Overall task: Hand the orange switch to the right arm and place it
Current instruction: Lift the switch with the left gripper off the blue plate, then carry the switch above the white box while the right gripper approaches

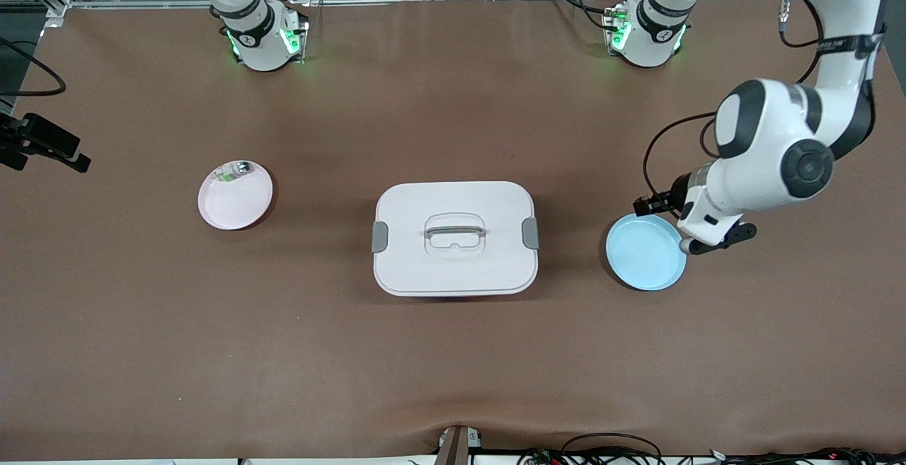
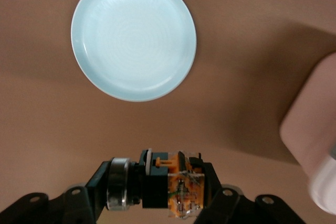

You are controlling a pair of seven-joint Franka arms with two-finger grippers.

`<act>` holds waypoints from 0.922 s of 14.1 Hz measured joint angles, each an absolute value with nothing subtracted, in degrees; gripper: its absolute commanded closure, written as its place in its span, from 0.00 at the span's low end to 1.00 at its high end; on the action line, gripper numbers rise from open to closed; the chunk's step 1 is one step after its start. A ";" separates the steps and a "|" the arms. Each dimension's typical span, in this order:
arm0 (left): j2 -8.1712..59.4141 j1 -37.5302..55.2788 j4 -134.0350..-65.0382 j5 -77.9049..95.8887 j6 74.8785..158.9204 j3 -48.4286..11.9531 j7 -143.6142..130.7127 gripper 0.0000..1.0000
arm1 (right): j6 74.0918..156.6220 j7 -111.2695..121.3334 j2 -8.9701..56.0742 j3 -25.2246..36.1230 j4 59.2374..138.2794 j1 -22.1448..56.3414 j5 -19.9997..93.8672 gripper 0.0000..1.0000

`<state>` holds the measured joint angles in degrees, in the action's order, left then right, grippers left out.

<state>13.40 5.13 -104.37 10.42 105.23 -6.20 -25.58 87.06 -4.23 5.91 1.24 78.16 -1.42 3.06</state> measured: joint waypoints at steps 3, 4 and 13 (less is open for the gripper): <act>12.90 5.22 -98.01 15.35 99.02 -7.00 -32.51 0.72 | 86.90 -6.31 5.90 1.34 78.57 -1.42 1.46 0.00; 12.89 5.22 -95.94 17.05 98.08 -7.76 -35.86 0.72 | 86.46 -6.44 5.90 1.33 78.64 -1.42 1.38 0.00; 12.98 5.63 -86.41 35.90 98.38 -13.14 -59.67 0.72 | 85.71 -12.81 5.21 0.53 80.24 6.46 10.55 0.00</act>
<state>12.98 5.63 -86.41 35.90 98.38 -13.14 -59.67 85.71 -12.81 5.21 0.53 80.24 6.46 10.55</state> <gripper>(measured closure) 0.278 0.000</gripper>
